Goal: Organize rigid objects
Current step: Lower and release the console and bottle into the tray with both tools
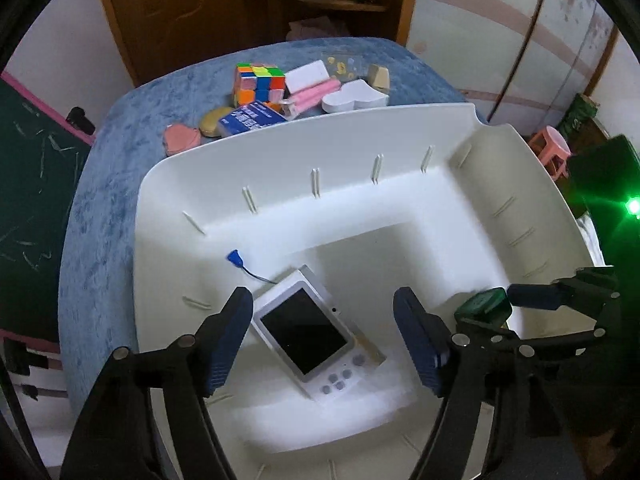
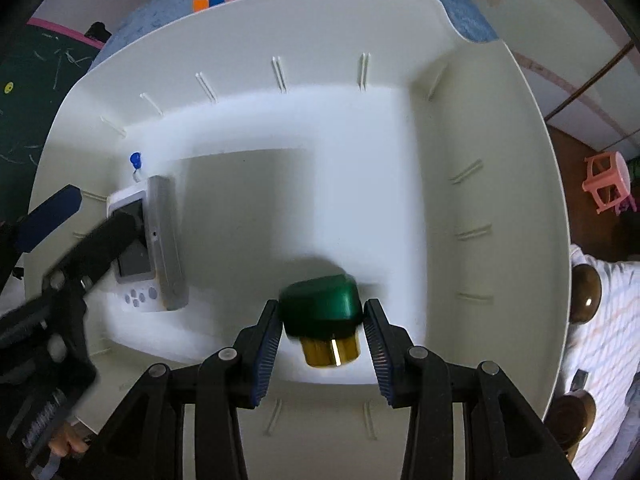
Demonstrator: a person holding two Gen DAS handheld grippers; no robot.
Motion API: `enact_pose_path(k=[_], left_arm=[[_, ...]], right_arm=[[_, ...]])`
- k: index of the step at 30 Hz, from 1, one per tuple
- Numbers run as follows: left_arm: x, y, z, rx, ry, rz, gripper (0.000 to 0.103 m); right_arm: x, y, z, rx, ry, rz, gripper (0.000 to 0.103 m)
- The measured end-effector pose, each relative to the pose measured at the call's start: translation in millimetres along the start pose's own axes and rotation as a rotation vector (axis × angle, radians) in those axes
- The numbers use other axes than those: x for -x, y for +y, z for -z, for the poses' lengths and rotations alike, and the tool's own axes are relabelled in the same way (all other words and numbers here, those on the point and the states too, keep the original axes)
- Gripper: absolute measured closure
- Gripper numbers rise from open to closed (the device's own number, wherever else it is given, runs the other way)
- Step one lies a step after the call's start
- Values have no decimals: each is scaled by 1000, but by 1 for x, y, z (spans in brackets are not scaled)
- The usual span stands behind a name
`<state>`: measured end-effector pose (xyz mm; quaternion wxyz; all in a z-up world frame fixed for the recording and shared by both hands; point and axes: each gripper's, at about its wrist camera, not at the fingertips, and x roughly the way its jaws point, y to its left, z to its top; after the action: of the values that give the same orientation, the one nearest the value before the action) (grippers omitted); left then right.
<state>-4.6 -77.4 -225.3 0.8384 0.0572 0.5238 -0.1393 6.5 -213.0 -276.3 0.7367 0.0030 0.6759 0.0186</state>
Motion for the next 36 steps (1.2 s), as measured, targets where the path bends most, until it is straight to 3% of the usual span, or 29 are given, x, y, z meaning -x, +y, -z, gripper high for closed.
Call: enact_pose_path(k=[2,4,20,36], left_arm=[[0,2,-1,14,4,-9,19],[4,5,-2,29,1,-9,19],[42,13,-13,19,-50,-65,18],[88,30,-63,58,-49,-98,18]], right_arm=[[3,1,0,8,-8,2,44],[7,3,0,20,-24,31,42],[25,-1,23,21,-68,29,42],[89,-6,-5,3,-150,-2,42]])
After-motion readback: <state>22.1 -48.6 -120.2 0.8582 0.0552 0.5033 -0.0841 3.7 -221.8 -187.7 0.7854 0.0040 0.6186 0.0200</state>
